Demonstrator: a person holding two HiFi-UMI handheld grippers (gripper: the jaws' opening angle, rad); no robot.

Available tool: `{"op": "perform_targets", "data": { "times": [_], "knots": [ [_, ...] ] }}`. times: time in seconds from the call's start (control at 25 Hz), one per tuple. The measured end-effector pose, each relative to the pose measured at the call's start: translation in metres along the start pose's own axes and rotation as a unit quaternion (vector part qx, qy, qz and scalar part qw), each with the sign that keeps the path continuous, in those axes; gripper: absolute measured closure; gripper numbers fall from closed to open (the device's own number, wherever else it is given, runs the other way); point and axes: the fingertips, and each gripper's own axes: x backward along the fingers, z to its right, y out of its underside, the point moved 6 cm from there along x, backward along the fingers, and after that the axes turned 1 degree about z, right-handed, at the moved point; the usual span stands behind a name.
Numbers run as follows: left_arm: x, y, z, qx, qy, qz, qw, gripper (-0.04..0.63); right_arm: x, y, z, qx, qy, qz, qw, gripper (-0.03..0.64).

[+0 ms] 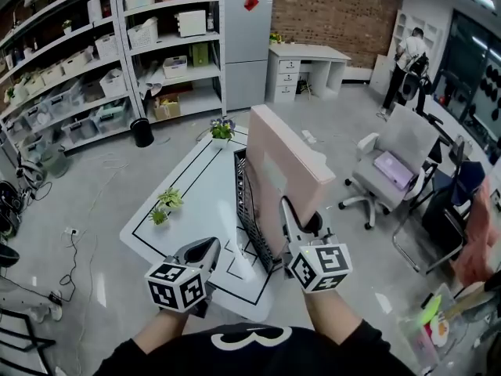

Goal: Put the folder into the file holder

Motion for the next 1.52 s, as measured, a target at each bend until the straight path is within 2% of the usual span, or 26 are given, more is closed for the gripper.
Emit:
{"op": "perform_targets", "data": {
  "times": [0.44,0.92,1.16,1.4,1.52],
  "knots": [
    [-0.010,0.012,-0.022,0.002,0.029,-0.024,0.9993,0.589,0.005,0.048,-0.006,0.019,0.009,-0.006,1.000,0.483],
    [-0.016,0.020,-0.039,-0.001,0.038,-0.036,0.9986,0.589,0.010,0.091,-0.003,0.020,0.015,-0.036,0.999,0.474],
    [-0.016,0.022,-0.038,0.004,0.039,-0.032,0.9987,0.589,0.013,0.106,-0.007,0.035,-0.004,-0.080,0.996,0.469],
    [-0.013,0.022,-0.020,0.003,0.031,-0.031,0.9991,0.589,0.017,0.103,-0.006,0.036,-0.029,-0.099,0.994,0.462],
    [-0.006,0.021,-0.006,0.003,0.025,-0.031,0.9992,0.589,0.021,0.104,-0.004,0.029,-0.043,-0.129,0.990,0.427]
  ]
}}
